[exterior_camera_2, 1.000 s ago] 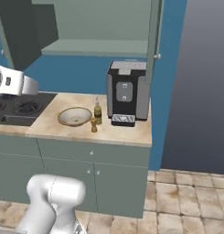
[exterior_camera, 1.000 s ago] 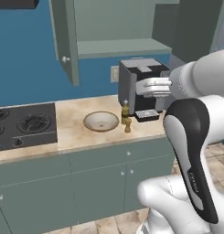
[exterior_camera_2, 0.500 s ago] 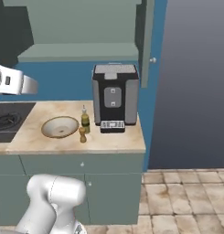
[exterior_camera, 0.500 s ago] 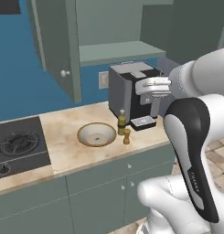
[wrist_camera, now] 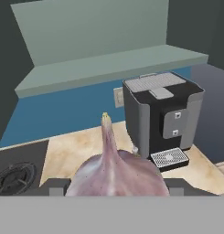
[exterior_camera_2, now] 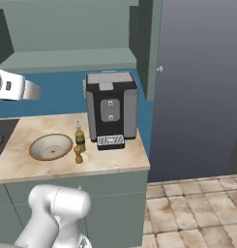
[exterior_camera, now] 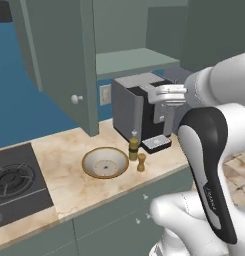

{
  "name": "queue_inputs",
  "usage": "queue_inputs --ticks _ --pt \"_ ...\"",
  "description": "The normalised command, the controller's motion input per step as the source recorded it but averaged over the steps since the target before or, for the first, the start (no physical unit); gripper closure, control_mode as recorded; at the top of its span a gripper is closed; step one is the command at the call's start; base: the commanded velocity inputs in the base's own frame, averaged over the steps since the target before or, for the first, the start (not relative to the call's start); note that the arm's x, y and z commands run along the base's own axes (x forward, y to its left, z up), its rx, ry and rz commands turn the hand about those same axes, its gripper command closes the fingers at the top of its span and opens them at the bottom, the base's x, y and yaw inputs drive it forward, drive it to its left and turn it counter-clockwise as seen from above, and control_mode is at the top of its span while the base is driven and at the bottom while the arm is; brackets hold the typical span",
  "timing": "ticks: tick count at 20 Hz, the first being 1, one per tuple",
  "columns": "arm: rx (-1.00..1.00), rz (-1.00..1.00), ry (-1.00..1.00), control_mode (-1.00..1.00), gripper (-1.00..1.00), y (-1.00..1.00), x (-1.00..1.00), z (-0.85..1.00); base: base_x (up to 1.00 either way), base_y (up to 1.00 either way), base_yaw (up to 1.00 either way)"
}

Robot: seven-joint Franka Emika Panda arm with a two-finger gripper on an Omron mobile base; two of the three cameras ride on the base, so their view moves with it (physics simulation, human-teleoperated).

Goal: Retrieve the bottle and the shaker from the cabinet and place them next to the mixing bowl on the counter. Then add garlic from the fridge to the mixing bowl.

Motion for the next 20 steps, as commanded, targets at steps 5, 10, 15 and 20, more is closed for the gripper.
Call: queue_inputs --ticks 5,10,15,20 --pt "0.00 0.00 0.00 1.00 1.00 0.00 0.00 0.00 0.25 0.30 -0.07" --pt "0.00 0.00 0.00 1.00 1.00 0.00 0.00 0.00 0.00 0.00 0.00" --pt "0.00 0.00 0.00 1.00 1.00 0.00 0.00 0.00 0.00 0.00 0.00" --pt "0.00 0.00 0.07 -1.00 1.00 0.00 0.00 0.00 0.00 0.00 0.00"
